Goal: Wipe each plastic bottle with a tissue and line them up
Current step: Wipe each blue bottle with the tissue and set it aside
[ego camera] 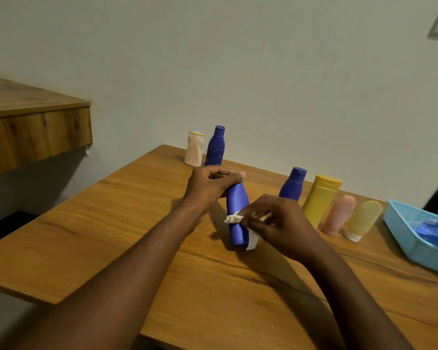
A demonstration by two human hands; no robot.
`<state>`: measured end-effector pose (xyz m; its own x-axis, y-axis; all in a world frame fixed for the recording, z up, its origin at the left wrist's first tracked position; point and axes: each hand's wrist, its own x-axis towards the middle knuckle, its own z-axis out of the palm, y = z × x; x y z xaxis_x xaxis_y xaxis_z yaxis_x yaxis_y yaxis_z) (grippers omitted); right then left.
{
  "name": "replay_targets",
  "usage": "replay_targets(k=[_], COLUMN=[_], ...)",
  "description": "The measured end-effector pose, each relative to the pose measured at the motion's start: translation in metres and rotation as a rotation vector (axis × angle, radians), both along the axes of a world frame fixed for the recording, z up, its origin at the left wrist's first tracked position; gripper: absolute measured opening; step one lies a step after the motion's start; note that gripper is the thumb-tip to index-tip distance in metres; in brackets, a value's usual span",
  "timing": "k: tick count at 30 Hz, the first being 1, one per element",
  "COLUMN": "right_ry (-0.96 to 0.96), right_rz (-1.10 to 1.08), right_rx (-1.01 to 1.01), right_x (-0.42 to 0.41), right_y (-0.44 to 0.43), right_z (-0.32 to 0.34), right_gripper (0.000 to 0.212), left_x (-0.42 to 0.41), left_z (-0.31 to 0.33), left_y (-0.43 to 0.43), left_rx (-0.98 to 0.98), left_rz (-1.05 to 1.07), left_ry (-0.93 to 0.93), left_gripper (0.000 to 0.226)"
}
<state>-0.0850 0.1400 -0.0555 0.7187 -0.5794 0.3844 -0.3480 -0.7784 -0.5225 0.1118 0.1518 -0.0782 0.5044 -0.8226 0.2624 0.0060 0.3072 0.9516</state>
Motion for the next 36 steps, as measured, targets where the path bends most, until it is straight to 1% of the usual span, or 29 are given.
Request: replay_targets(k=[2, 5, 9, 11, 13, 16, 18, 20, 22, 25, 29, 32, 33, 34, 36], right_ry=[0.046, 0.101, 0.246, 0.31, 0.287, 0.096, -0.02, -0.064, 0.001, 0.15, 0.262, 0.414, 0.412, 0.363, 0.184], right_rz=[0.022, 0.084, 0.171, 0.183, 0.183, 0.165, 0.113, 0.059, 0.058, 0.1, 0.178, 0.104, 0.069, 0.037, -0.022], right_rx=[0.031, 0.141, 0.256, 0.278, 0.239, 0.187, 0.125, 0.048, 0.01, 0.019, 0.188, 0.228, 0.235, 0.244, 0.236], right_x=[0.001, -0.003, -0.01, -0.013, -0.013, -0.011, -0.008, -0.004, 0.001, 0.004, -0.005, -0.018, -0.024, -0.028, -0.034], right_y=[-0.001, -0.002, -0.004, -0.006, -0.006, -0.003, 0.0, 0.002, 0.005, 0.005, 0.003, -0.007, -0.011, -0.015, -0.02], right_z=[-0.001, 0.004, 0.007, 0.008, 0.009, 0.012, 0.012, 0.009, 0.005, 0.004, 0.013, 0.015, 0.016, 0.017, 0.019], right_gripper=[0.018, 0.017, 0.018, 0.018, 0.018, 0.015, 0.015, 0.019, 0.024, 0.028, 0.026, 0.025, 0.024, 0.023, 0.022], left_x=[0.0, 0.002, 0.003, 0.002, 0.003, 0.003, 0.003, 0.002, 0.002, 0.001, 0.002, 0.002, 0.002, 0.002, 0.001], left_z=[0.0, -0.001, -0.001, -0.001, -0.001, -0.001, 0.0, 0.001, 0.001, 0.001, 0.001, 0.001, 0.001, 0.001, 0.001], left_y=[0.0, -0.001, -0.001, 0.0, -0.001, -0.001, 0.0, 0.001, 0.002, 0.002, 0.003, 0.004, 0.004, 0.003, 0.003], left_rx=[0.007, 0.023, 0.025, 0.03, 0.032, 0.038, 0.041, 0.041, 0.037, 0.035, 0.038, 0.039, 0.035, 0.033, 0.032], left_rz=[0.006, 0.01, -0.001, 0.004, 0.009, 0.011, 0.012, 0.012, 0.004, 0.008, 0.006, 0.006, 0.001, -0.002, -0.006], left_ry=[-0.003, -0.002, 0.002, -0.004, -0.003, 0.001, -0.005, 0.004, 0.007, -0.002, 0.01, 0.013, 0.016, 0.018, 0.015], left_gripper=[0.026, 0.026, 0.026, 0.026, 0.025, 0.025, 0.025, 0.024, 0.024, 0.022, 0.023, 0.023, 0.023, 0.023, 0.023])
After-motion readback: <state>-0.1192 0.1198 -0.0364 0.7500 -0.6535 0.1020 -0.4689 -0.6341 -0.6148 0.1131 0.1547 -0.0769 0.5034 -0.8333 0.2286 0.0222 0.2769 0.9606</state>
